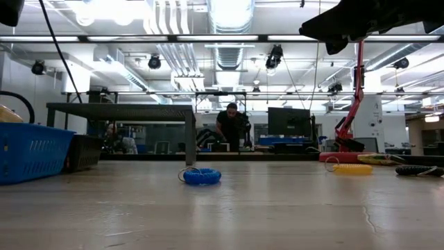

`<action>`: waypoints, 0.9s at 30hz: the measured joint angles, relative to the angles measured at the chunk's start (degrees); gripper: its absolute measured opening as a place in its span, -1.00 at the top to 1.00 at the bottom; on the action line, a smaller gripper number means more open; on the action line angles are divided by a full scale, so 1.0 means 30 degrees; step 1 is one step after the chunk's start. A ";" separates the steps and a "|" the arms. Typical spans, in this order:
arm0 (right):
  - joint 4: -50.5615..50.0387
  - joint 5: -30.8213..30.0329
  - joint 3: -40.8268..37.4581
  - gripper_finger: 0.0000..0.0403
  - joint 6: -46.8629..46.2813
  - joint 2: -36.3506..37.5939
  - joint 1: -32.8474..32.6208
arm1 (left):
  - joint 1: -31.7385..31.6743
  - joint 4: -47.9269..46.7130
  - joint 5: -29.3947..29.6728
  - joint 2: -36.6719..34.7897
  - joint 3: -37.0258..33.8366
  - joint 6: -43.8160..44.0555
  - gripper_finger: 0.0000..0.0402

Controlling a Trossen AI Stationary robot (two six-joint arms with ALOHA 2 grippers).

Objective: Pick & Place Office Desk Supplies
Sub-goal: Put the yellow crayon box in the blue bin

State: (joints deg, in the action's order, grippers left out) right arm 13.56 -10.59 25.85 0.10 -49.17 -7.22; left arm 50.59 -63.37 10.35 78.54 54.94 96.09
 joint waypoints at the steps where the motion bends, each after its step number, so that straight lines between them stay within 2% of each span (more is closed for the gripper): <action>1: -0.0005 0.0000 0.0000 0.66 0.0009 0.0000 0.0006 | 0.0000 -0.0007 0.0019 -0.0004 0.0000 0.0000 0.29; 9: 0.0000 0.0007 0.0000 0.66 -0.0001 -0.0007 0.0000 | 0.0000 -0.0043 0.0198 -0.0204 0.0000 -0.0013 -0.08; 13: -0.0002 0.0007 0.0000 0.66 0.0018 -0.0004 0.0003 | 0.0000 -0.0163 0.0204 -0.0204 0.0000 -0.0039 -0.20; 21: 0.0001 0.0000 -0.0002 0.66 0.0011 -0.0007 0.0006 | 0.0000 -0.0219 0.0650 -0.0403 0.0050 -0.0434 -0.22; 27: 0.0001 0.0007 -0.0007 0.66 0.0007 0.0000 0.0006 | 0.0000 -0.0135 0.3633 -0.1142 0.0647 -0.2130 -0.21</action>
State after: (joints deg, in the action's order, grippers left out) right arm 13.56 -10.57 25.82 0.12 -49.17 -7.20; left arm 50.59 -63.77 21.25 75.12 56.88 89.70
